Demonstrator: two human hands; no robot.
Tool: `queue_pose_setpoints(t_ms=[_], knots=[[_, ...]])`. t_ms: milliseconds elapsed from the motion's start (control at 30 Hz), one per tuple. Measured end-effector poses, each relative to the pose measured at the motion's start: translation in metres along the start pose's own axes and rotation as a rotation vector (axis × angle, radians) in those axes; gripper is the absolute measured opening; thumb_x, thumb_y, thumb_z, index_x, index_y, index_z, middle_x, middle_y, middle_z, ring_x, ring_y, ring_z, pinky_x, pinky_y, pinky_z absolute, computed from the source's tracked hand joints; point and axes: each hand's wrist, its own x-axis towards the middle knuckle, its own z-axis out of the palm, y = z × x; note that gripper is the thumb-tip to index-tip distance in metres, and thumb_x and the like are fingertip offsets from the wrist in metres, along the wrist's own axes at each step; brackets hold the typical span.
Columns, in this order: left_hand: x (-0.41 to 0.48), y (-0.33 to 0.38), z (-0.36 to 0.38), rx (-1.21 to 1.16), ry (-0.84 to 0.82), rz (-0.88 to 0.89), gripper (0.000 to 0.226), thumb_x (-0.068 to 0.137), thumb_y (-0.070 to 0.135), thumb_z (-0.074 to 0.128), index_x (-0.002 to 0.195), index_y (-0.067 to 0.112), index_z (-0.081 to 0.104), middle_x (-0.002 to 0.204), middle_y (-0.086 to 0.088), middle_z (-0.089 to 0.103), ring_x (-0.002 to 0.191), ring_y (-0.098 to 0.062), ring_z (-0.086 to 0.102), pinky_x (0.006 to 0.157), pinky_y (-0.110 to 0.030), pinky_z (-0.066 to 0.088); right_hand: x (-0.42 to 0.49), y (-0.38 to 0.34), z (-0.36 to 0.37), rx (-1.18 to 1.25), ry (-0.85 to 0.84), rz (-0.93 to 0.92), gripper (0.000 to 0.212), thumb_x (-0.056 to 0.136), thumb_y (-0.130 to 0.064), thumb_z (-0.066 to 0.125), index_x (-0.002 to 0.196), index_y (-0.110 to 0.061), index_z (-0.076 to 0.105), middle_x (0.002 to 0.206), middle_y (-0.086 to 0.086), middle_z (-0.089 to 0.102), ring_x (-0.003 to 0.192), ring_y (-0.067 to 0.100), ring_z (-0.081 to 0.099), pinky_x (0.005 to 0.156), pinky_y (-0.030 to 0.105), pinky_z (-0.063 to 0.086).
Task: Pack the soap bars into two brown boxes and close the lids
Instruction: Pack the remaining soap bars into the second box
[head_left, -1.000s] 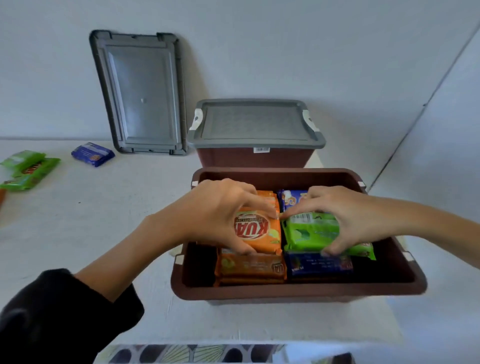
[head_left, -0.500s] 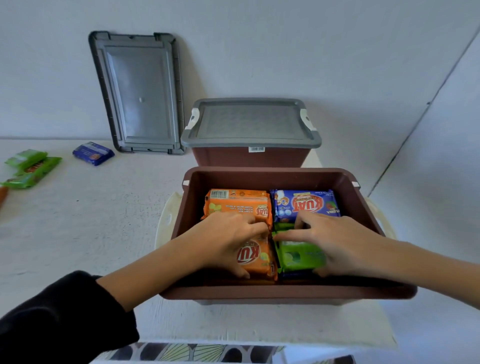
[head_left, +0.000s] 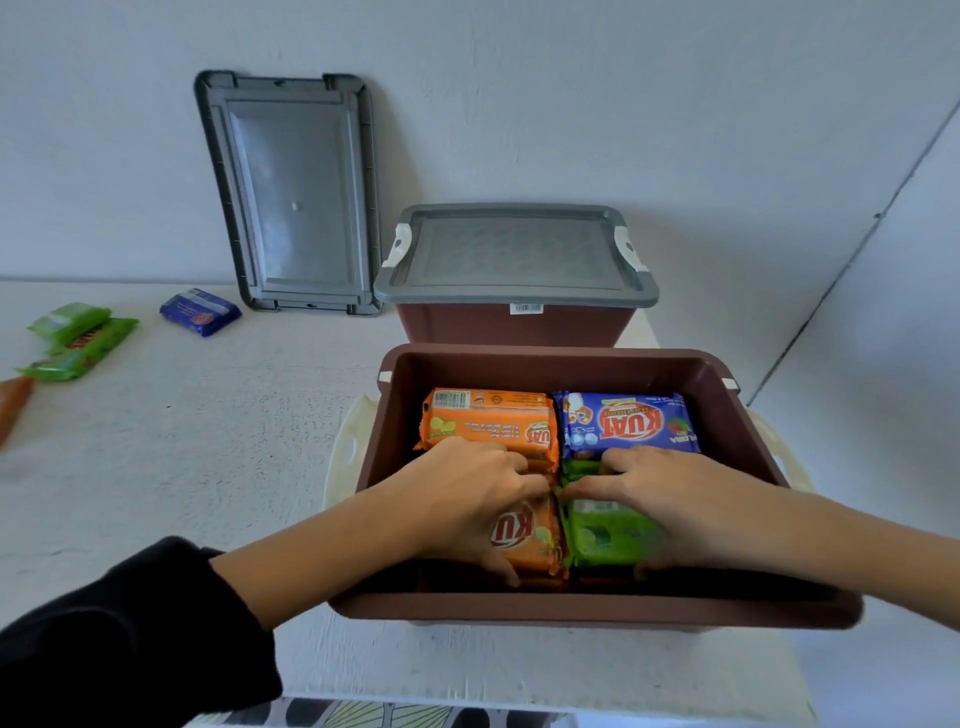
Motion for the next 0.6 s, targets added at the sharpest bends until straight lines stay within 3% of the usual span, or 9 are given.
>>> queue_pose_setpoints(t_ms=[100, 200, 333, 500, 600], knots=[[-0.006, -0.01, -0.01, -0.181, 0.063, -0.023, 0.053, 0.08, 0.053, 0.061, 0.123, 0.023, 0.054, 0.115, 0.003, 0.063, 0.101, -0.016, 0.058, 0.079, -0.036, 0.05, 0.004, -0.001, -0.032, 0.074, 0.1, -0.028, 0.066, 0.077, -0.046, 0.066, 0.134, -0.043, 0.034, 0.111, -0.017, 0.045, 0.104, 0.005, 0.046, 0.089, 0.025, 0.044], [-0.023, -0.033, -0.03, -0.412, 0.219, -0.085, 0.029, 0.085, 0.035, 0.062, 0.11, 0.02, 0.063, 0.108, 0.004, 0.067, 0.091, -0.01, 0.063, 0.078, -0.029, 0.052, 0.021, -0.003, -0.072, 0.162, 0.222, -0.061, 0.051, 0.077, -0.041, 0.068, 0.124, -0.04, 0.049, 0.088, -0.026, 0.043, 0.086, -0.005, 0.048, 0.079, 0.021, 0.046], [-0.071, -0.085, -0.047, -0.516, 0.392, -0.253, 0.018, 0.086, 0.024, 0.063, 0.101, 0.015, 0.067, 0.095, 0.005, 0.069, 0.08, -0.004, 0.064, 0.066, -0.006, 0.048, 0.069, -0.023, -0.122, 0.238, 0.363, -0.125, 0.047, 0.076, -0.037, 0.07, 0.12, -0.035, 0.056, 0.103, -0.016, 0.06, 0.092, 0.001, 0.058, 0.072, 0.01, 0.045], [-0.154, -0.159, -0.038, -0.521, 0.527, -0.597, 0.015, 0.085, 0.027, 0.063, 0.097, 0.021, 0.068, 0.089, 0.01, 0.07, 0.08, -0.002, 0.066, 0.074, -0.018, 0.054, 0.155, -0.081, -0.175, 0.304, 0.417, -0.25, 0.046, 0.077, -0.032, 0.071, 0.121, -0.03, 0.056, 0.103, -0.005, 0.064, 0.089, 0.009, 0.063, 0.072, 0.01, 0.041], [-0.207, -0.203, -0.021, -0.519, 0.581, -0.815, 0.012, 0.084, 0.027, 0.064, 0.093, 0.024, 0.07, 0.084, 0.012, 0.068, 0.081, -0.005, 0.066, 0.073, -0.019, 0.05, 0.215, -0.123, -0.196, 0.335, 0.44, -0.308, 0.045, 0.078, -0.03, 0.071, 0.121, -0.029, 0.056, 0.103, -0.002, 0.062, 0.09, 0.014, 0.062, 0.073, 0.017, 0.045]])
